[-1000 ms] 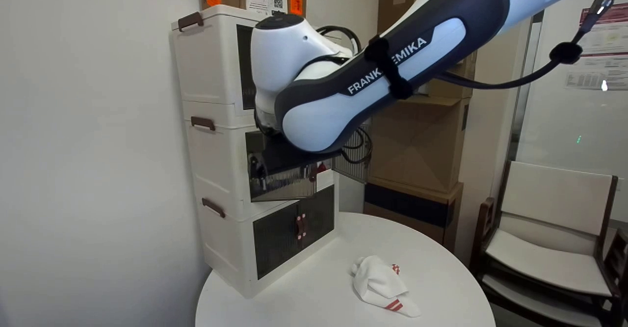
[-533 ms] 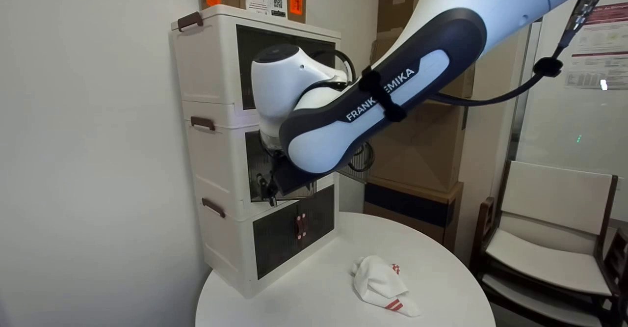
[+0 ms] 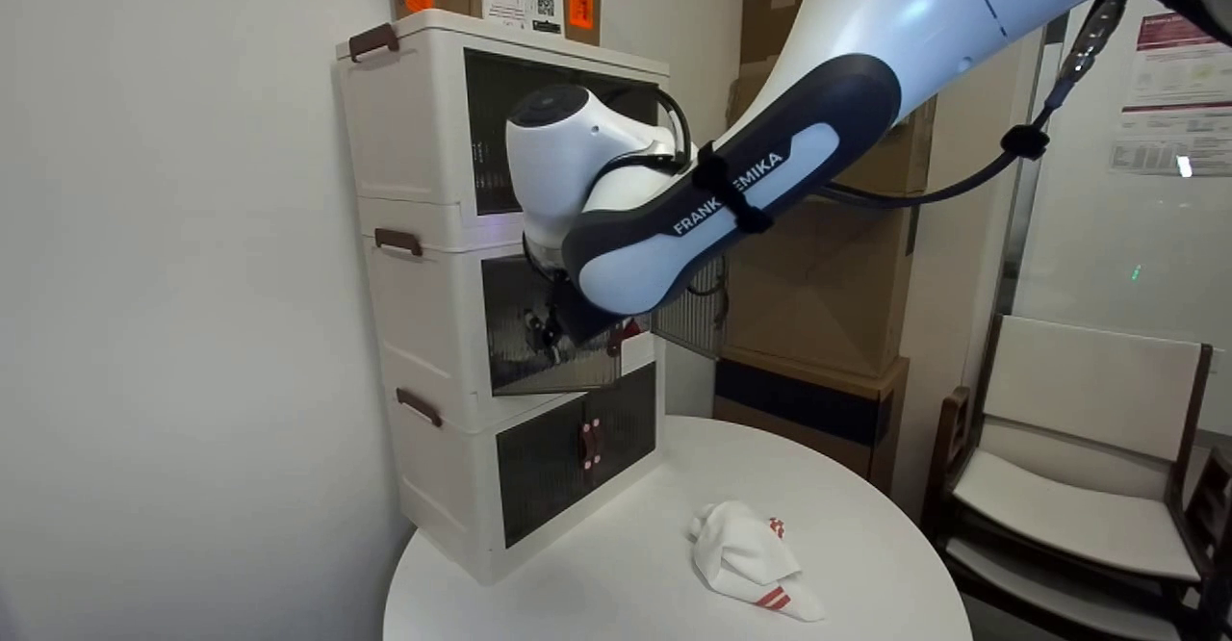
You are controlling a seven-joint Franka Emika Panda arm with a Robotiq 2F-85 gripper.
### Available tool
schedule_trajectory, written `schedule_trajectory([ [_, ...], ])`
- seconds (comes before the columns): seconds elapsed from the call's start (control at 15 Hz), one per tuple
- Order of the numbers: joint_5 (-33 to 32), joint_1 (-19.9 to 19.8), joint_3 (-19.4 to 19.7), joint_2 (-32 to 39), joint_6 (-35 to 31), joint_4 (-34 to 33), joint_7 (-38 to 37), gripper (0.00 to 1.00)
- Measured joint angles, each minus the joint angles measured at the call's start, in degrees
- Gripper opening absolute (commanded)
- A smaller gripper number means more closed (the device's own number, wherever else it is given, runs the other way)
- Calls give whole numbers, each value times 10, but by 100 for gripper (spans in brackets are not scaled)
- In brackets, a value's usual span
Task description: Close the middle left and right cabinet doors
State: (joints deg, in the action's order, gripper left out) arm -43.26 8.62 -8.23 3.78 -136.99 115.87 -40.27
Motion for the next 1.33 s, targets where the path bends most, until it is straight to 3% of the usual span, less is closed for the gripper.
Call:
schedule_trajectory([
  [0.4, -45, -2, 20, 14, 0, -74, -2, 100],
  [1.33, -7, -3, 36, 63, -20, -119, 3, 100],
])
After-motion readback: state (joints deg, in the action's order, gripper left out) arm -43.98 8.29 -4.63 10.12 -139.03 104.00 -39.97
